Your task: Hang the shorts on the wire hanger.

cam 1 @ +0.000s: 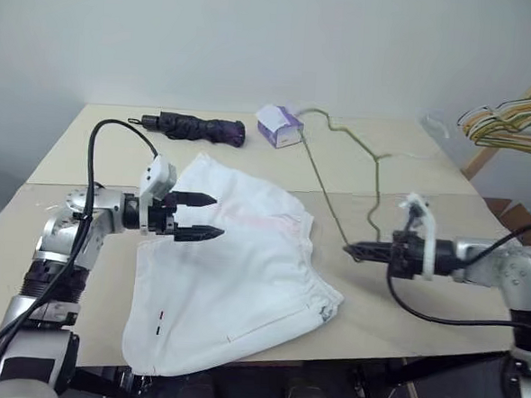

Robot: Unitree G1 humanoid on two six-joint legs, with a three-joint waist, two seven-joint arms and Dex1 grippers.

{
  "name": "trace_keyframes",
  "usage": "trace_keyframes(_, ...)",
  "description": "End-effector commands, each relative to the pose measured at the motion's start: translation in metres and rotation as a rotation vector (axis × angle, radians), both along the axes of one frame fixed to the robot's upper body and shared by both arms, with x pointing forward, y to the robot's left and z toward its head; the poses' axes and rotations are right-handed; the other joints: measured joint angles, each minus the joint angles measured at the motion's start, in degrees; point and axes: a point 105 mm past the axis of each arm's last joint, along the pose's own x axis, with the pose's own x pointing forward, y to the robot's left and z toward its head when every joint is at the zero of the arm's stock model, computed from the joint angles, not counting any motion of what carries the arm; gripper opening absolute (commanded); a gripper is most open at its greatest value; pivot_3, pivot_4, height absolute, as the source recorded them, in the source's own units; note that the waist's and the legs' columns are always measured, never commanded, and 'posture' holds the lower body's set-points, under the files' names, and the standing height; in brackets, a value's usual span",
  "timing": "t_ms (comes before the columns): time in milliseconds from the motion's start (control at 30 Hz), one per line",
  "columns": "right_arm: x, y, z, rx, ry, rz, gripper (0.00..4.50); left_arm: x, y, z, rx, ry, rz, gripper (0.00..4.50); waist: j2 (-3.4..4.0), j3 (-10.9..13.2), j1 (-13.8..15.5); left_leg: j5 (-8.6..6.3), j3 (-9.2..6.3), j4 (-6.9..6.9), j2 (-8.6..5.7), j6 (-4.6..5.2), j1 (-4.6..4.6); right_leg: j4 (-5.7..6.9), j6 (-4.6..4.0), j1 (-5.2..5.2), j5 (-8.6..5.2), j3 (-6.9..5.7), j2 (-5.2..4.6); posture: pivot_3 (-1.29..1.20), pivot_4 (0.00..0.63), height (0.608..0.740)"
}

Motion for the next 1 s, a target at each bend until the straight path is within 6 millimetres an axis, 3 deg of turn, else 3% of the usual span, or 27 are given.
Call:
trace_keyframes(33, -0.027, -0.014, 0.006, 0.143, 0.174, 0.098, 0.0, -0.01, -0.003, 0.003, 0.061, -0.059, -0.051, 4.48, 0.02, 0.01, 0.07, -0.01, 0.01, 0.0, 0.01, 0.01, 0.04, -0.01, 0.0, 0.03, 0.0, 0.0, 0.02, -0.05, 0.0, 0.74)
trace_keyframes(267, -0.057, -0.039, -0.038, 0.102, 0.441, 0.132, 0.0, -0.017, -0.006, -0.004, 0.064, -0.055, -0.052, 4.48, 0.03, 0.01, -0.52, -0.02, 0.06, 0.12, 0.09, 0.04, 0.17, -0.01, 0.02, 0.14, -0.01, 0.06, 0.08, -0.03, 0.0, 0.74)
trace_keyframes(433, -0.058, -0.052, -0.053, 0.075, 0.468, 0.108, 0.0, -0.023, -0.009, -0.004, 0.066, -0.058, -0.062, 4.48, 0.1, 0.05, -0.3, -0.02, 0.09, 0.14, 0.06, 0.04, 0.22, -0.01, 0.07, 0.16, 0.0, 0.09, 0.08, -0.02, 0.0, 0.74)
trace_keyframes(667, -0.06, -0.061, -0.061, 0.039, 0.48, 0.108, 0.0, -0.025, -0.012, -0.007, 0.069, -0.055, -0.071, 4.48, 0.11, 0.06, 0.36, -0.02, 0.12, 0.15, 0.06, 0.04, 0.28, 0.0, 0.07, 0.2, 0.0, 0.1, 0.08, -0.02, 0.0, 0.74)
trace_keyframes(1000, -0.059, -0.047, -0.056, 0.065, 0.447, 0.183, 0.0, -0.021, -0.014, -0.002, 0.061, -0.084, -0.06, 4.48, 0.11, 0.06, 0.97, -0.02, 0.15, 0.14, 0.05, 0.03, 0.33, 0.0, 0.07, 0.25, 0.0, 0.1, 0.08, -0.01, 0.0, 0.74)
